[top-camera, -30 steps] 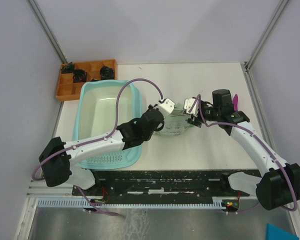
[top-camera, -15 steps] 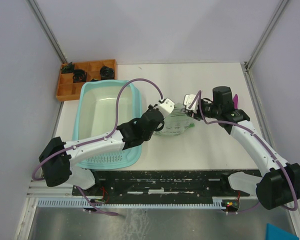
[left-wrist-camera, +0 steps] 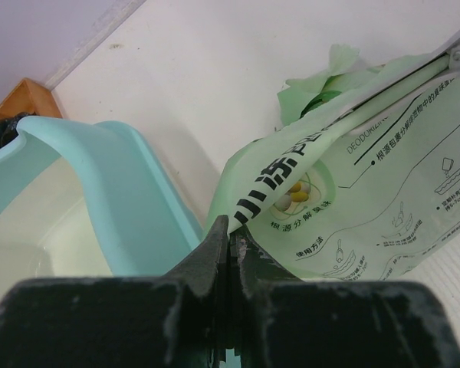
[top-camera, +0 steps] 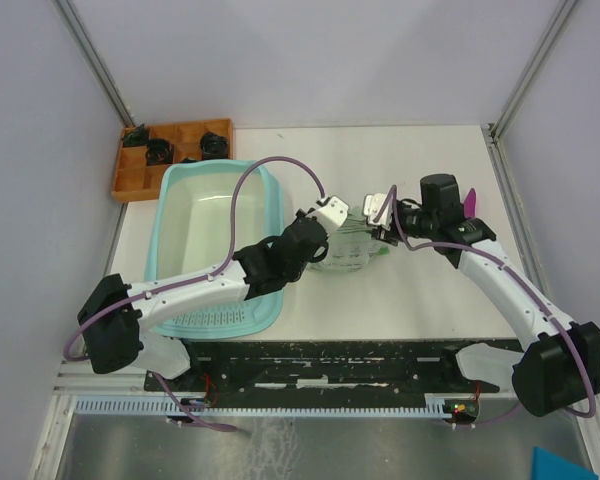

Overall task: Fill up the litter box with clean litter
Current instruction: Remove the clamp from the cat litter bag.

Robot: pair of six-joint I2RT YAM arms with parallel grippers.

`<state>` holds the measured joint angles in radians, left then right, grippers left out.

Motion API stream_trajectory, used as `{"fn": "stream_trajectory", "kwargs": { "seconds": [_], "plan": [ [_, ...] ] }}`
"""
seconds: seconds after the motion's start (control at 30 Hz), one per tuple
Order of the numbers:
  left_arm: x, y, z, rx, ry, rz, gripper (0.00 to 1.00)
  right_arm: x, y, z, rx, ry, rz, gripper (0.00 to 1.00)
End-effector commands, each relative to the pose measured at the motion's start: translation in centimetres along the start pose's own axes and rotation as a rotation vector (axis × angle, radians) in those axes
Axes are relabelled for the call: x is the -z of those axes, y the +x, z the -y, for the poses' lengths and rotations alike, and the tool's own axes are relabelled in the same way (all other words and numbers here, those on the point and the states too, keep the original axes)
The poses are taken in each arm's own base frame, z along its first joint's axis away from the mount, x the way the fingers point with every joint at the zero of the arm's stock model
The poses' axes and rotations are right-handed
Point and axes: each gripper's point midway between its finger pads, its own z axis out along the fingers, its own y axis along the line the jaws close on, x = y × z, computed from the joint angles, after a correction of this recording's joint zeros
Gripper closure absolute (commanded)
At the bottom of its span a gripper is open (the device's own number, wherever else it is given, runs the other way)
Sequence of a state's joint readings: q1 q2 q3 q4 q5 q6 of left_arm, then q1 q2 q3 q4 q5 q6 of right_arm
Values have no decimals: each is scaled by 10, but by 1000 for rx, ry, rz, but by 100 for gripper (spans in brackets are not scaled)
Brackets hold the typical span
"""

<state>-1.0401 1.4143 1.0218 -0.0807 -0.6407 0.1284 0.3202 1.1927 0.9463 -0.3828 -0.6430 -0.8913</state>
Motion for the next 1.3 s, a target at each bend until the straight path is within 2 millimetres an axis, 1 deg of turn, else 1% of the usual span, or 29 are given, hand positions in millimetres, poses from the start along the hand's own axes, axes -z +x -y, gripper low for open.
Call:
{"fn": "stream_trajectory", "kwargs": {
  "seconds": [0.0,0.03,0.17,0.37,0.57,0.7,0.8,0.83,0.93,1.0,1.03,1.1,1.17,1.23,1.27],
  "plan": [
    [4,4,14,41,67,-11,97,-2,-9,2,39,-10,12,48],
    [4,5,14,40,68,-12,97,-2,-8,1,38,-13,8,51],
    [4,6,14,36,68,-15,97,-3,-7,1,44,1,3,73],
    [3,7,13,32,66,-18,97,0,-4,8,48,47,-17,97],
    [2,7,15,30,67,-20,97,7,-9,19,25,101,-30,98],
    [0,8,13,27,52,-28,97,20,-22,35,-37,161,-38,98],
    [-1,7,15,28,55,-28,97,34,-34,54,-82,234,-46,98],
    [-2,6,15,31,56,-25,97,41,-38,65,-106,275,-48,98],
    [-2,4,15,34,57,-21,97,57,-43,88,-167,364,-66,98],
    [-2,3,16,36,59,-17,97,73,-48,110,-228,435,-65,98],
    [-2,3,16,37,59,-17,97,77,-45,116,-254,457,-76,98],
    [-2,1,16,41,61,-13,97,92,-46,139,-316,532,-81,98],
    [-2,-1,16,48,64,-9,97,105,-34,162,-379,612,-134,98],
    [-2,-2,16,53,65,-5,97,120,-13,184,-473,681,-194,98],
    [-2,-3,16,56,65,-4,97,127,2,193,-541,703,-226,98]
  ]
}}
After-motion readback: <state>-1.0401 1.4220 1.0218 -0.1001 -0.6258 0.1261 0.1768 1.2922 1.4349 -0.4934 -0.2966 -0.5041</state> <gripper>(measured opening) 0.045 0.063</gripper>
